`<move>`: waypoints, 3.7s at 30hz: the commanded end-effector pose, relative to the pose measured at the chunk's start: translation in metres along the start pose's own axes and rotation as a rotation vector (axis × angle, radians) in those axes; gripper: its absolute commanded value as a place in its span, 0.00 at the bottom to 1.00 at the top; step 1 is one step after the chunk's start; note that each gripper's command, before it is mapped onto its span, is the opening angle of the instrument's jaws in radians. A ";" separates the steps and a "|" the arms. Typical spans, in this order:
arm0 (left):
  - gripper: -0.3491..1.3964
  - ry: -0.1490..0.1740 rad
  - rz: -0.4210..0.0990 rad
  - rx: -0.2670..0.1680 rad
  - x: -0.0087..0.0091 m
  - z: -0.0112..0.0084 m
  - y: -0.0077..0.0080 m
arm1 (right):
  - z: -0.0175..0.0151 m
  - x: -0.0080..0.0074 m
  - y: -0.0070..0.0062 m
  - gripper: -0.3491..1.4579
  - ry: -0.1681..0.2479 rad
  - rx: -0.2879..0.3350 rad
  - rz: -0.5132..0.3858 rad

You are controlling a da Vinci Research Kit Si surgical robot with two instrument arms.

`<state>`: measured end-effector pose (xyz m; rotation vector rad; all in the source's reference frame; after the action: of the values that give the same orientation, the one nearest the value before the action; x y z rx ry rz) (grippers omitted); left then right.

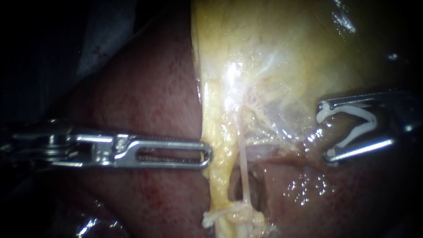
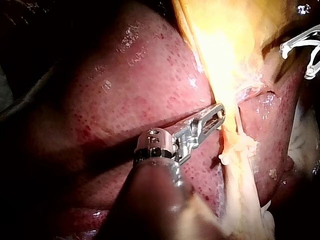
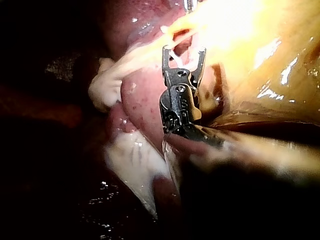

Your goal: Clipping second clip left tube

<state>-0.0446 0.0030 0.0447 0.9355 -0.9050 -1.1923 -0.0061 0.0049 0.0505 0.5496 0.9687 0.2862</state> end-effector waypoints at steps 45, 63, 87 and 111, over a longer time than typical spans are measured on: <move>0.11 0.011 -0.011 0.013 0.0010 -0.0047 -0.0029 | 0.0047 -0.0009 -0.0024 0.50 0.001 0.072 -0.017; 0.11 0.011 -0.011 0.013 0.0010 -0.0046 -0.0029 | 0.0144 -0.0035 -0.0039 0.50 -0.008 0.145 0.010; 0.11 0.011 -0.012 0.013 0.0009 -0.0047 -0.0031 | 0.0195 -0.0066 -0.0036 0.50 -0.021 0.185 0.043; 0.11 0.010 -0.012 0.013 0.0009 -0.0046 -0.0033 | 0.0241 -0.0072 -0.0033 0.49 -0.031 0.205 0.047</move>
<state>-0.0413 0.0022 0.0401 0.9577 -0.9008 -1.1924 0.0105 -0.0089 0.0646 0.7650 0.9616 0.2168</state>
